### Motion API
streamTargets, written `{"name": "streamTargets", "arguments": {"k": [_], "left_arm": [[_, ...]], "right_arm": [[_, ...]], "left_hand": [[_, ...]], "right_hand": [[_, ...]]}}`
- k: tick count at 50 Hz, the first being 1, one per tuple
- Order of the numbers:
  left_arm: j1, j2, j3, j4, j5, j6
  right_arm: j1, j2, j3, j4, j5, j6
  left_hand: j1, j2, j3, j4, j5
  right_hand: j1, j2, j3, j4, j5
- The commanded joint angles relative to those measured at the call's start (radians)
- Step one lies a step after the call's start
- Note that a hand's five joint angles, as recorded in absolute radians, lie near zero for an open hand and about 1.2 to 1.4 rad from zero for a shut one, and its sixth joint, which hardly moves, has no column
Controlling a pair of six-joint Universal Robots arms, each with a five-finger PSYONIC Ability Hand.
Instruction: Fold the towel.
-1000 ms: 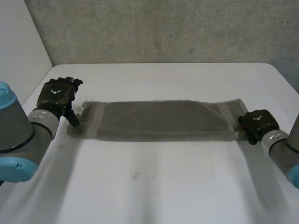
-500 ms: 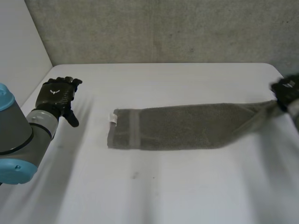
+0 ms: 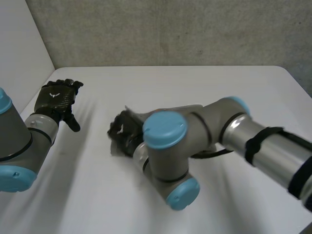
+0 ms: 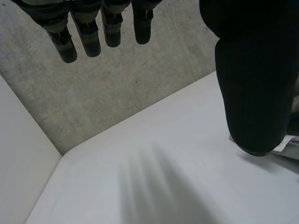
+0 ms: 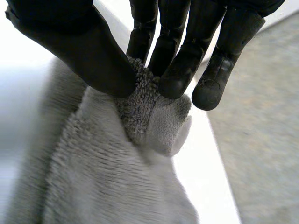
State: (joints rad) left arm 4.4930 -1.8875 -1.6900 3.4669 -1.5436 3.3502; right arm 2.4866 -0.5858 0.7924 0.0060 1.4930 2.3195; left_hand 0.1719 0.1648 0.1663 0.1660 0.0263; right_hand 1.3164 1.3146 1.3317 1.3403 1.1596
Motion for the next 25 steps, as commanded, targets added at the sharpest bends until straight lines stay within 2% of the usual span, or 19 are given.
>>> {"name": "streamTargets", "arguments": {"k": [1,2,3,4,8,10,11,13,15,20,25], "left_arm": [[-0.001,0.001,-0.007,0.011,0.0,0.0],[-0.001,0.001,-0.007,0.011,0.0,0.0],[-0.005,0.001,-0.011,0.014,0.0,0.0],[-0.005,0.001,-0.011,0.014,0.0,0.0],[-0.012,0.001,-0.016,0.023,0.0,0.002],[-0.014,0.004,-0.017,0.024,0.0,0.003],[-0.015,0.007,-0.019,0.027,0.0,0.005],[-0.017,0.011,-0.02,0.028,0.0,0.005],[-0.021,0.016,-0.02,0.028,-0.001,0.005],[-0.041,0.024,-0.019,0.029,-0.003,0.005],[-0.064,0.021,-0.019,0.032,-0.003,0.006]], "right_arm": [[0.011,-0.009,0.001,0.012,-0.01,0.009],[0.003,-0.035,0.007,0.015,-0.005,0.017],[0.003,-0.035,0.007,0.015,-0.005,0.017],[-0.005,-0.063,0.016,0.023,-0.005,0.029],[-0.031,-0.143,0.068,0.042,-0.003,0.095],[-0.081,-0.241,0.163,0.038,-0.01,0.213],[-0.081,-0.241,0.163,0.038,-0.01,0.213],[-0.153,-0.325,0.276,0.037,-0.01,0.34],[-0.191,-0.357,0.333,0.038,-0.013,0.386],[-0.299,-0.419,0.518,0.016,-0.025,0.44],[-0.396,-0.428,0.671,-0.103,-0.056,0.44]], "left_hand": [[0.003,0.01,0.008,0.009,-0.026],[0.003,0.01,0.008,0.009,-0.026],[0.003,0.01,0.008,0.009,-0.026],[0.003,0.01,0.008,0.009,-0.026],[0.003,0.01,0.008,0.009,-0.026],[0.003,0.01,0.008,0.009,-0.026],[0.003,0.01,0.008,0.009,-0.026],[0.003,0.01,0.008,0.009,-0.026],[0.003,0.01,0.008,0.009,-0.026],[0.003,0.01,0.008,0.009,-0.026],[0.003,0.01,0.008,0.009,-0.026]], "right_hand": [[-0.152,-0.15,-0.167,-0.175,-0.169],[-1.029,-1.027,-1.044,-1.053,-1.047],[-1.038,-1.036,-1.053,-1.061,-1.055],[-1.142,-1.14,-1.157,-1.166,-1.16],[-1.142,-1.14,-1.157,-1.166,-1.16],[-1.142,-1.14,-1.157,-1.166,-1.16],[-1.142,-1.14,-1.157,-1.166,-1.16],[-1.142,-1.14,-1.157,-1.166,-1.16],[-1.142,-1.14,-1.157,-1.166,-1.16],[-1.142,-1.14,-1.157,-1.166,-1.16],[-1.142,-1.14,-1.157,-1.166,-1.16]]}}
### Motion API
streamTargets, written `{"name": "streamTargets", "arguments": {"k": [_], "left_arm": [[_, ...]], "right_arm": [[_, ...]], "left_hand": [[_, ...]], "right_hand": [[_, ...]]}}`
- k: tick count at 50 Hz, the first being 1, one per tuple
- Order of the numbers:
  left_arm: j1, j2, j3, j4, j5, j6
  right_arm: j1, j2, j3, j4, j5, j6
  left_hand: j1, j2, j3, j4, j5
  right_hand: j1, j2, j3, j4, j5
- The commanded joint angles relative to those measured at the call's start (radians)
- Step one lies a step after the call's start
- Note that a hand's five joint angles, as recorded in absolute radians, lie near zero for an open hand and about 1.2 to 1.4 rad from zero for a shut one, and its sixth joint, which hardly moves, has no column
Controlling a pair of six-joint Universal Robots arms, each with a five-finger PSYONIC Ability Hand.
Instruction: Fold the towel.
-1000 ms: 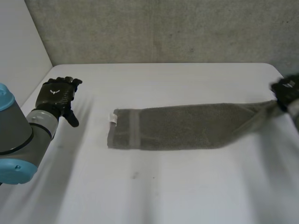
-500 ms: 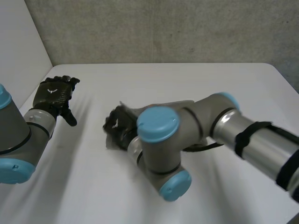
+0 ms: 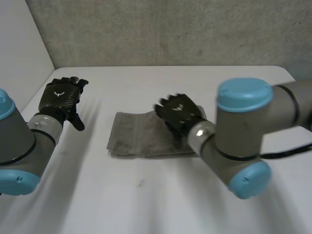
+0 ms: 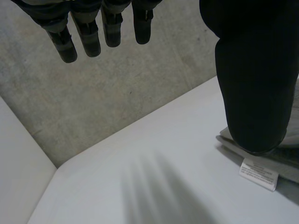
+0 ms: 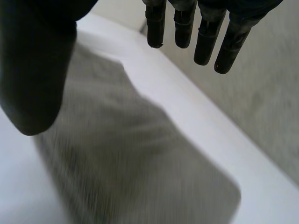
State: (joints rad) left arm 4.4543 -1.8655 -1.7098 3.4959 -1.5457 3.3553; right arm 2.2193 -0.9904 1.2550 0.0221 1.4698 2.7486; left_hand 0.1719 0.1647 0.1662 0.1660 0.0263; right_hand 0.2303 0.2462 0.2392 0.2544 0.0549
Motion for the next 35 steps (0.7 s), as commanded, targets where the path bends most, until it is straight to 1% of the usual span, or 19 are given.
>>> {"name": "streamTargets", "arguments": {"k": [1,2,3,4,5,7,8,10,11,13,15,18,21,22,23,24,25,30,35], "left_arm": [[-0.026,-0.001,0.001,0.003,-0.001,0.001],[-0.029,-0.003,0.001,0.006,-0.001,0.003],[-0.029,-0.003,0.001,0.006,-0.001,0.003],[-0.03,-0.004,0.001,0.012,-0.002,0.003],[-0.032,-0.004,-0.001,0.017,-0.002,0.003],[-0.036,-0.004,-0.001,0.018,-0.002,0.003],[-0.039,-0.006,-0.001,0.018,-0.002,0.003],[-0.041,-0.006,-0.002,0.018,-0.002,0.003],[-0.041,-0.006,-0.002,0.018,-0.002,0.003],[-0.041,-0.006,-0.008,0.022,-0.002,0.003],[-0.041,-0.006,-0.008,0.022,-0.002,0.003],[-0.041,-0.006,-0.01,0.022,-0.002,0.003],[-0.043,-0.006,-0.01,0.025,-0.002,0.003],[-0.043,-0.006,-0.01,0.025,-0.002,0.003],[-0.043,-0.006,-0.01,0.029,-0.002,0.003],[-0.043,-0.006,-0.011,0.031,-0.002,0.003],[-0.043,-0.006,-0.011,0.031,-0.002,0.003],[-0.044,-0.004,-0.016,0.034,-0.002,0.003],[-0.044,-0.001,-0.022,0.035,-0.002,0.003]], "right_arm": [[-0.151,-0.022,0.249,-0.166,-0.043,0.011],[-0.176,-0.019,0.282,-0.212,-0.055,0.013],[-0.176,-0.019,0.282,-0.212,-0.055,0.013],[-0.194,-0.013,0.306,-0.249,-0.066,0.013],[-0.194,-0.013,0.307,-0.249,-0.066,0.013],[-0.22,-0.001,0.339,-0.318,-0.078,0.022],[-0.221,-0.001,0.339,-0.318,-0.078,0.022],[-0.24,0.019,0.35,-0.356,-0.078,0.023],[-0.24,0.019,0.35,-0.356,-0.078,0.023],[-0.251,0.029,0.353,-0.361,-0.078,0.025],[-0.263,0.033,0.354,-0.367,-0.068,0.019],[-0.27,0.036,0.354,-0.369,-0.066,0.022],[-0.277,0.036,0.357,-0.366,-0.068,0.025],[-0.286,0.036,0.36,-0.366,-0.077,0.026],[-0.296,0.038,0.362,-0.366,-0.075,0.028],[-0.296,0.038,0.362,-0.366,-0.075,0.028],[-0.3,0.038,0.362,-0.361,-0.075,0.029],[-0.303,0.039,0.368,-0.356,-0.094,0.075],[-0.305,0.039,0.368,-0.366,-0.157,0.178]], "left_hand": [[0.003,0.01,0.008,0.009,-0.026],[0.003,0.01,0.008,0.009,-0.026],[0.003,0.01,0.008,0.009,-0.026],[0.003,0.01,0.008,0.009,-0.026],[0.003,0.01,0.008,0.009,-0.026],[0.003,0.01,0.008,0.009,-0.026],[0.003,0.01,0.008,0.009,-0.026],[0.003,0.01,0.008,0.009,-0.026],[0.003,0.01,0.008,0.009,-0.026],[0.003,0.01,0.008,0.009,-0.026],[0.003,0.01,0.008,0.009,-0.026],[0.003,0.01,0.008,0.009,-0.026],[0.003,0.01,0.008,0.009,-0.026],[0.003,0.01,0.008,0.009,-0.026],[0.003,0.01,0.008,0.009,-0.026],[0.003,0.01,0.008,0.009,-0.026],[0.003,0.01,0.008,0.009,-0.026],[0.003,0.01,0.008,0.009,-0.026],[0.003,0.01,0.008,0.009,-0.026]], "right_hand": [[0.05,0.034,0.041,0.026,0.051],[0.176,0.16,0.167,0.152,0.177],[0.178,0.162,0.169,0.154,0.178],[0.303,0.287,0.294,0.279,0.303],[0.304,0.288,0.295,0.28,0.305],[0.517,0.501,0.508,0.493,0.518],[0.518,0.502,0.509,0.494,0.519],[0.673,0.657,0.664,0.649,0.674],[0.674,0.658,0.665,0.65,0.675],[0.788,0.772,0.779,0.764,0.789],[1.002,0.986,0.993,0.978,1.003],[1.102,1.086,1.093,1.078,1.103],[1.094,1.078,1.085,1.07,1.094],[1.038,1.022,1.029,1.014,1.039],[0.837,0.821,0.828,0.813,0.838],[0.835,0.819,0.826,0.811,0.836],[0.6,0.584,0.591,0.576,0.601],[0.577,0.561,0.568,0.553,0.578],[0.612,0.596,0.603,0.588,0.613]]}}
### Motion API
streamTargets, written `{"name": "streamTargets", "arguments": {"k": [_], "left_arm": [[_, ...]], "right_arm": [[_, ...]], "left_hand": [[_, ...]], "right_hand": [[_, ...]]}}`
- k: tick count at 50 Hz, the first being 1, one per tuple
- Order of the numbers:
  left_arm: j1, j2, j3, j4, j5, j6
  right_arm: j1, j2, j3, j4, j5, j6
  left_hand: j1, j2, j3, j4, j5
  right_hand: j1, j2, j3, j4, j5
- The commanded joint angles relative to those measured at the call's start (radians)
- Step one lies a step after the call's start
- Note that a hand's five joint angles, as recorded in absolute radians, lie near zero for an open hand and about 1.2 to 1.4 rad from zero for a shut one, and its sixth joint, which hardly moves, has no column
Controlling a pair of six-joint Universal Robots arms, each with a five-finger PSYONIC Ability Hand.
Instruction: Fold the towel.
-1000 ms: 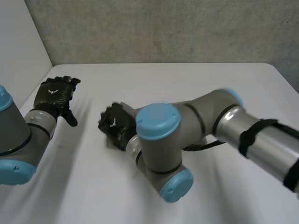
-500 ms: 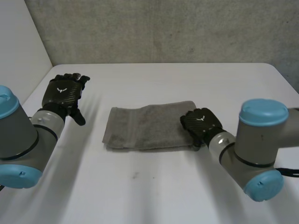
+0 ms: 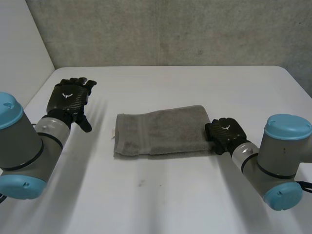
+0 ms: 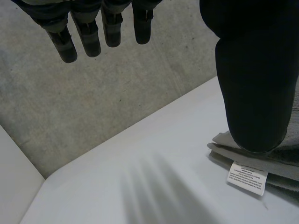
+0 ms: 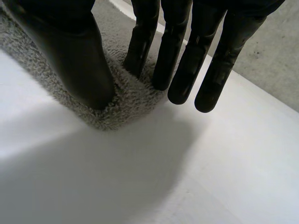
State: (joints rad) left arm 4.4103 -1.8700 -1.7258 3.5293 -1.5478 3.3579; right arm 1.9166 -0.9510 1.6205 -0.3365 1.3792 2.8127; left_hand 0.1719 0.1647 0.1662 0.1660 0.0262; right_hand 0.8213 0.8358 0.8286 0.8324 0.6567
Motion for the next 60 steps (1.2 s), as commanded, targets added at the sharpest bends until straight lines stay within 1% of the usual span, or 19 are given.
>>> {"name": "streamTargets", "arguments": {"k": [1,3,6,7,9,19,24,29,33,38,41,46,51,55,56,57,58,59,60], "left_arm": [[0.0,0.003,-0.006,0.002,0.0,0.0],[0.0,0.003,-0.006,0.002,0.0,0.0],[0.0,0.003,-0.006,0.002,0.0,0.0],[0.0,0.003,-0.006,0.002,0.0,0.0],[-0.002,0.003,-0.006,0.002,0.0,0.0],[-0.012,0.006,-0.006,0.0,-0.005,0.0],[-0.022,0.025,-0.005,-0.007,-0.003,0.003],[-0.034,0.048,0.014,-0.013,-0.002,0.0],[-0.063,0.063,0.049,-0.039,-0.005,-0.003],[-0.084,0.065,0.092,-0.099,-0.015,-0.008],[-0.092,0.063,0.115,-0.133,-0.034,-0.009],[-0.103,0.06,0.121,-0.142,-0.051,-0.009],[-0.106,0.052,0.121,-0.142,-0.052,-0.009],[-0.107,0.049,0.124,-0.141,-0.052,-0.009],[-0.107,0.049,0.124,-0.141,-0.052,-0.009],[-0.107,0.045,0.129,-0.139,-0.052,-0.009],[-0.107,0.045,0.129,-0.139,-0.052,-0.009],[-0.109,0.04,0.135,-0.139,-0.052,-0.009],[-0.111,0.031,0.144,-0.139,-0.052,-0.009]], "right_arm": [[-0.002,0.0,0.001,-0.01,-0.081,0.14],[-0.002,0.002,0.001,-0.012,-0.086,0.159],[-0.002,0.009,-0.004,-0.015,-0.086,0.18],[-0.002,0.011,-0.004,-0.016,-0.083,0.182],[-0.004,0.011,0.001,-0.021,-0.08,0.182],[-0.054,-0.069,0.064,0.004,0.011,0.149],[-0.135,-0.175,0.136,0.048,0.011,-0.032],[-0.128,-0.233,0.11,0.047,0.012,-0.194],[-0.06,-0.238,0.039,0.056,0.015,-0.231],[0.203,-0.171,-0.105,0.07,0.003,-0.242],[0.249,-0.14,-0.123,0.076,-0.002,-0.254],[0.415,-0.02,-0.171,0.12,-0.083,-0.416],[0.44,0.026,-0.175,0.12,-0.106,-0.521],[0.435,0.02,-0.174,0.119,-0.1,-0.507],[0.432,0.012,-0.172,0.116,-0.095,-0.484],[0.432,0.012,-0.172,0.116,-0.095,-0.484],[0.43,-0.001,-0.171,0.116,-0.082,-0.451],[0.429,-0.021,-0.171,0.119,-0.059,-0.406],[0.429,-0.022,-0.171,0.119,-0.058,-0.406]], "left_hand": [[0.003,0.01,0.008,0.009,-0.026],[0.003,0.01,0.008,0.009,-0.026],[0.003,0.01,0.008,0.009,-0.026],[0.003,0.01,0.008,0.009,-0.026],[0.003,0.01,0.008,0.009,-0.026],[0.003,0.01,0.008,0.009,-0.026],[0.003,0.01,0.008,0.009,-0.026],[0.003,0.01,0.008,0.009,-0.026],[0.003,0.01,0.008,0.009,-0.026],[0.003,0.01,0.008,0.009,-0.026],[0.003,0.01,0.008,0.009,-0.026],[0.003,0.01,0.008,0.009,-0.026],[0.003,0.01,0.008,0.009,-0.026],[0.003,0.01,0.008,0.009,-0.026],[0.003,0.01,0.008,0.009,-0.026],[0.003,0.01,0.008,0.009,-0.026],[0.003,0.01,0.008,0.009,-0.026],[0.003,0.01,0.008,0.009,-0.026],[0.003,0.01,0.008,0.009,-0.026]], "right_hand": [[0.065,0.05,0.057,0.054,0.055],[0.115,0.101,0.108,0.104,0.105],[0.312,0.297,0.304,0.301,0.302],[0.504,0.489,0.496,0.492,0.494],[0.574,0.56,0.567,0.563,0.564],[0.575,0.56,0.568,0.564,0.565],[0.575,0.56,0.568,0.564,0.565],[0.575,0.56,0.568,0.564,0.565],[0.575,0.56,0.568,0.564,0.565],[0.575,0.56,0.568,0.564,0.565],[0.575,0.56,0.568,0.564,0.565],[0.575,0.56,0.568,0.564,0.565],[0.575,0.56,0.568,0.564,0.565],[0.575,0.56,0.568,0.564,0.565],[0.227,0.213,0.22,0.216,0.217],[0.224,0.209,0.216,0.213,0.214],[-0.363,-0.378,-0.371,-0.375,-0.373],[-0.647,-0.661,-0.654,-0.658,-0.657],[-0.647,-0.661,-0.654,-0.658,-0.657]]}}
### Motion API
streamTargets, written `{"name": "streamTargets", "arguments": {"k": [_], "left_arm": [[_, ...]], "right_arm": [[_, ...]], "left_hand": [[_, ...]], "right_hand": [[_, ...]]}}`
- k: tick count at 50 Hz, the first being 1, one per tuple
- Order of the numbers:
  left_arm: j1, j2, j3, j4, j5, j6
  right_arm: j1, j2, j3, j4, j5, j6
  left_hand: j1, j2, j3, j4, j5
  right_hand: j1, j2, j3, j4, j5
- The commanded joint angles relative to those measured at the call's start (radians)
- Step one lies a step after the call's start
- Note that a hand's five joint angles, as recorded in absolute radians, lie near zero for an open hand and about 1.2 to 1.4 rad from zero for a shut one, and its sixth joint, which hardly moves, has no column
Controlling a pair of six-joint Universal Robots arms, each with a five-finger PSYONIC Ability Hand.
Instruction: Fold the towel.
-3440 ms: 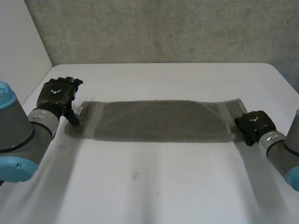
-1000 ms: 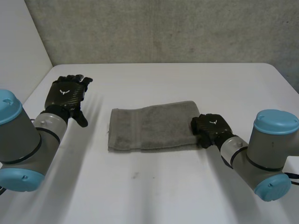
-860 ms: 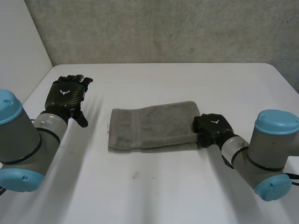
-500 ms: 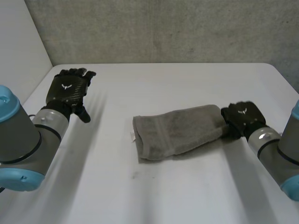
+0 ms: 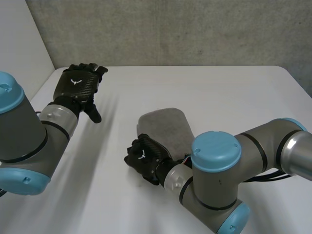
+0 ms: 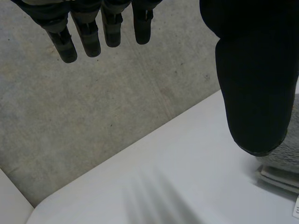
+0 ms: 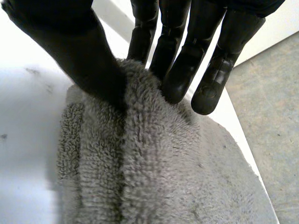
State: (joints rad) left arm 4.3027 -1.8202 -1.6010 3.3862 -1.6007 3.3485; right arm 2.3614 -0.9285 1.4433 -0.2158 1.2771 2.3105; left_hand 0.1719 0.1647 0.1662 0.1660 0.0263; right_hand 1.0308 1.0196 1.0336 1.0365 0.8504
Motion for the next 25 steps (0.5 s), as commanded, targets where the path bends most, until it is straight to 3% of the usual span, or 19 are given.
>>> {"name": "streamTargets", "arguments": {"k": [1,9,14,18,25], "left_arm": [[-0.003,-0.019,0.019,0.004,0.001,0.0],[-0.083,-0.085,0.095,-0.002,-0.021,-0.009],[-0.17,-0.165,0.193,-0.034,-0.073,-0.114],[-0.214,-0.229,0.265,-0.089,-0.078,-0.21],[-0.258,-0.44,0.449,-0.289,-0.099,-0.363]], "right_arm": [[-0.016,-0.068,0.012,0.001,0.071,0.146],[-0.17,-0.22,0.086,0.006,0.131,0.462],[-0.28,-0.256,0.08,0.07,0.127,0.662],[-0.361,-0.207,-0.01,0.209,0.088,0.768],[-0.383,-0.065,-0.152,0.34,-0.004,0.793]], "left_hand": [[0.003,0.01,0.008,0.009,-0.026],[0.003,0.01,0.008,0.009,-0.026],[0.006,0.013,0.012,0.012,-0.023],[0.006,0.014,0.012,0.012,-0.023],[0.009,0.016,0.015,0.015,-0.02]], "right_hand": [[-0.856,-0.845,-0.859,-0.862,-0.85],[-0.856,-0.845,-0.859,-0.862,-0.85],[-0.856,-0.845,-0.859,-0.862,-0.85],[-0.856,-0.845,-0.859,-0.862,-0.85],[-0.856,-0.845,-0.859,-0.862,-0.85]]}}
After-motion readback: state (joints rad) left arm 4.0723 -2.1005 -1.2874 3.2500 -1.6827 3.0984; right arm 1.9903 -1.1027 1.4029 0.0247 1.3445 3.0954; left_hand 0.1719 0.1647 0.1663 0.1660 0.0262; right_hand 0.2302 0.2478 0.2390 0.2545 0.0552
